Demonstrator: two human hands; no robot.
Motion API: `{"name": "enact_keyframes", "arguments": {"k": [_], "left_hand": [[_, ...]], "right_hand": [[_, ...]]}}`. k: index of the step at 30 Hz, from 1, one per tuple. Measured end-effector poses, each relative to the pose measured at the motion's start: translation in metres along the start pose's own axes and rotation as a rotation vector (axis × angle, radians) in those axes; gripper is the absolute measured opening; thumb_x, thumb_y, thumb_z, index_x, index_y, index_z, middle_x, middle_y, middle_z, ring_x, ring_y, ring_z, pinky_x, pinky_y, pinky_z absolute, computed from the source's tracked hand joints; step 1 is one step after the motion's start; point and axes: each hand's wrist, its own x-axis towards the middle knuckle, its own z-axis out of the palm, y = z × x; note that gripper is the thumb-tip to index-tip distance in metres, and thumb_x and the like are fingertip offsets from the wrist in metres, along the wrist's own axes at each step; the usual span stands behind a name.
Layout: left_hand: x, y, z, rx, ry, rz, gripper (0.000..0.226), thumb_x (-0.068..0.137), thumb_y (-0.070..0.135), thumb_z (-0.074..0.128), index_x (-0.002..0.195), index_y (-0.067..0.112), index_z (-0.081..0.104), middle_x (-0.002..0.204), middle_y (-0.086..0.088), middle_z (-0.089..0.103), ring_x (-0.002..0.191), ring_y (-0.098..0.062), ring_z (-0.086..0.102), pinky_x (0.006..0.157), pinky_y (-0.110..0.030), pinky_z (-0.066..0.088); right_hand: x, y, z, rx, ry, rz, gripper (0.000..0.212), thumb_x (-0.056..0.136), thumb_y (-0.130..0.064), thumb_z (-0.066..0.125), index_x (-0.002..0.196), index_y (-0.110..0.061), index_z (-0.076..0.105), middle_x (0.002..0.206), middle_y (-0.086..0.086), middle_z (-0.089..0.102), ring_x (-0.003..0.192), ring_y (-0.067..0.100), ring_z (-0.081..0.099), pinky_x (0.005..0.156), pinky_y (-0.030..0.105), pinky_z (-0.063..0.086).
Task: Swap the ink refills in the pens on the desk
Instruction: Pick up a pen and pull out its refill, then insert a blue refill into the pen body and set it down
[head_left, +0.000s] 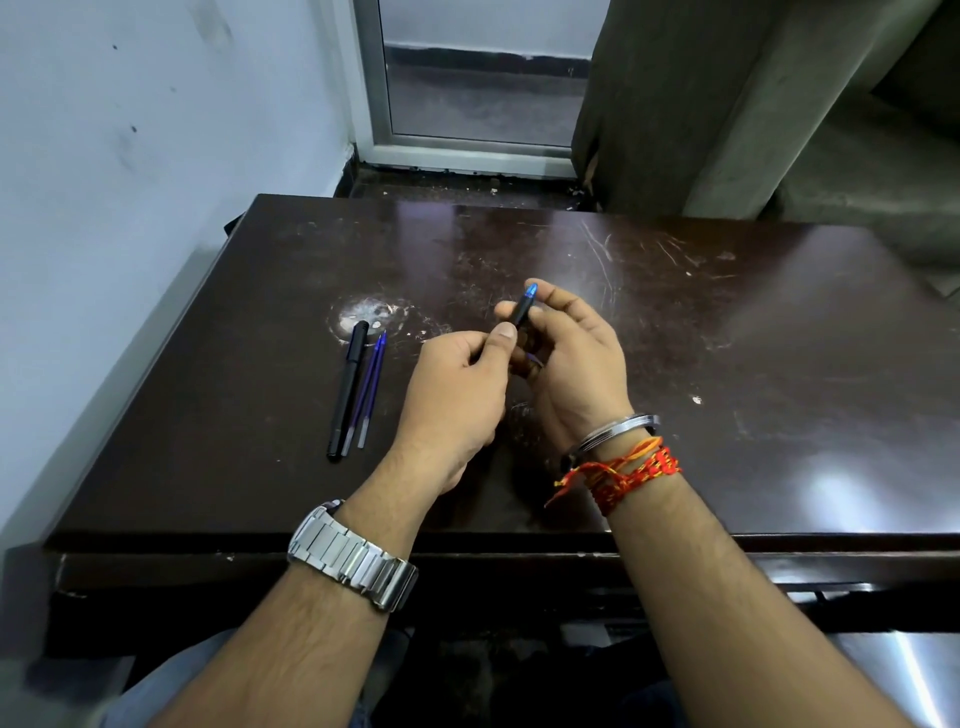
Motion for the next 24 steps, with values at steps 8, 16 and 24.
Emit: {"name": "enact_keyframes", "arguments": {"k": [8,16,24], "left_hand": [[-0.002,0.003,-0.001,-0.002,-0.003,0.006,0.039,0.098,0.038,0.054,0.067,0.022,0.071,0.050,0.001,0.039,0.036,-0.011,0.029,0.039,-0.017,0.022],[-0.003,0.005,-0.001,-0.010,-0.032,-0.004,0.043,0.099,0.037,0.054,0.061,0.030,0.071,0.043,0.009,0.044,0.033,-0.008,0.030,0.035,-0.015,0.023],[-0.003,0.003,-0.001,0.011,-0.083,0.035,0.019,0.102,0.025,0.052,0.099,0.032,0.070,0.046,0.013,0.043,0.032,-0.002,0.032,0.032,-0.014,0.025]], "right_hand": [[-0.002,0.000,0.000,-0.016,0.006,-0.021,0.018,0.093,-0.001,0.054,0.109,-0.010,0.057,0.072,0.002,0.068,0.054,0.009,0.049,0.049,0.022,0.047],[-0.003,0.001,0.002,-0.083,0.026,0.004,0.022,0.092,-0.012,0.063,0.113,-0.005,0.058,0.075,0.005,0.054,0.053,0.010,0.045,0.046,0.022,0.045],[0.006,-0.005,-0.010,-0.009,0.269,-0.276,0.027,0.093,-0.008,0.060,0.111,-0.028,0.058,0.071,-0.001,0.065,0.055,0.008,0.051,0.048,0.024,0.045]]}}
